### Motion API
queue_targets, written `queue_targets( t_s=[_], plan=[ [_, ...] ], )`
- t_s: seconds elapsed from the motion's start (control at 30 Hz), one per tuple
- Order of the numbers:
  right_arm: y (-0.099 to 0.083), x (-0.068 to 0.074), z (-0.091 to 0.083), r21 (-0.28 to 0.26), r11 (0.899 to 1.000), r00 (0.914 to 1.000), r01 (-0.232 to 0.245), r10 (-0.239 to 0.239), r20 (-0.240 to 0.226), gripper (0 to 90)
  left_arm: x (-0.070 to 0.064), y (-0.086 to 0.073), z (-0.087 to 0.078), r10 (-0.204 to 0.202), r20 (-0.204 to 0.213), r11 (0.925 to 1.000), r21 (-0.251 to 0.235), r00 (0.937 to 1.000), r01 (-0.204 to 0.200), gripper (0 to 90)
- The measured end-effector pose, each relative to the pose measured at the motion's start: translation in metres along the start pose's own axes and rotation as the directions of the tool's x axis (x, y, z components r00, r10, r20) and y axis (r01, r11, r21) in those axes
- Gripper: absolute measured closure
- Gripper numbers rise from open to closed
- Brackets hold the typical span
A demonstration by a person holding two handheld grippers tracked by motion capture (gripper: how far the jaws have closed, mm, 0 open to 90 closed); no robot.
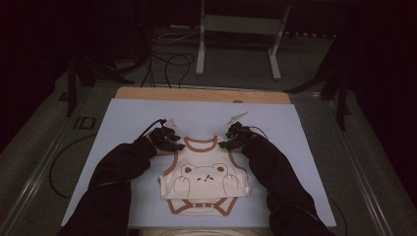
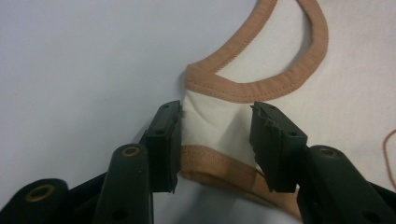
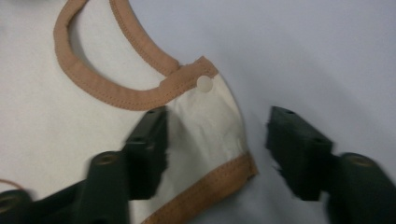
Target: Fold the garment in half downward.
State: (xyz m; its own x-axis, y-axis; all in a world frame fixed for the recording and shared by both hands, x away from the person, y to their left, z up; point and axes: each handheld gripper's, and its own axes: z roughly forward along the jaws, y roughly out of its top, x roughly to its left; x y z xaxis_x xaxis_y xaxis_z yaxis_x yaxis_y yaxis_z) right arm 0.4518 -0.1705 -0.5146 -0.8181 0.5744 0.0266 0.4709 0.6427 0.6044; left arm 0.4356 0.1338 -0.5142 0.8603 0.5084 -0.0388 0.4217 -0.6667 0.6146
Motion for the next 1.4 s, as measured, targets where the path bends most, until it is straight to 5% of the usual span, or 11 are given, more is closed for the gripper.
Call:
queue_targets(
  t_s=[0.17, 0.43, 0.67, 1.4],
  plan=[
    [0.001, 0.005, -0.003, 0.021, 1.000, 0.9998, 0.021, -0.021, -0.009, 58.2, -0.003, 0.001, 0.000, -0.010, 0.016, 0.9999, 0.003, 0.9998, 0.010, 56.6],
    [0.005, 0.011, -0.003, 0.051, 0.998, 0.9986, 0.036, -0.034, -0.041, 80.5, -0.002, 0.002, -0.001, -0.039, 0.010, 0.9991, 0.019, 0.9992, 0.039, 71.2],
    [0.005, 0.014, -0.003, 0.053, 0.997, 0.9975, 0.059, -0.057, -0.041, 83.1, -0.005, 0.005, -0.001, -0.046, 0.044, 0.9983, 0.036, 0.9980, 0.045, 86.0],
    [0.018, 0.012, -0.032, -0.018, 0.997, 0.9965, 0.077, -0.077, -0.031, 83.2, -0.006, 0.022, -0.029, -0.009, 0.029, 0.9999, -0.013, 0.9995, 0.010, 87.9]
  ],
)
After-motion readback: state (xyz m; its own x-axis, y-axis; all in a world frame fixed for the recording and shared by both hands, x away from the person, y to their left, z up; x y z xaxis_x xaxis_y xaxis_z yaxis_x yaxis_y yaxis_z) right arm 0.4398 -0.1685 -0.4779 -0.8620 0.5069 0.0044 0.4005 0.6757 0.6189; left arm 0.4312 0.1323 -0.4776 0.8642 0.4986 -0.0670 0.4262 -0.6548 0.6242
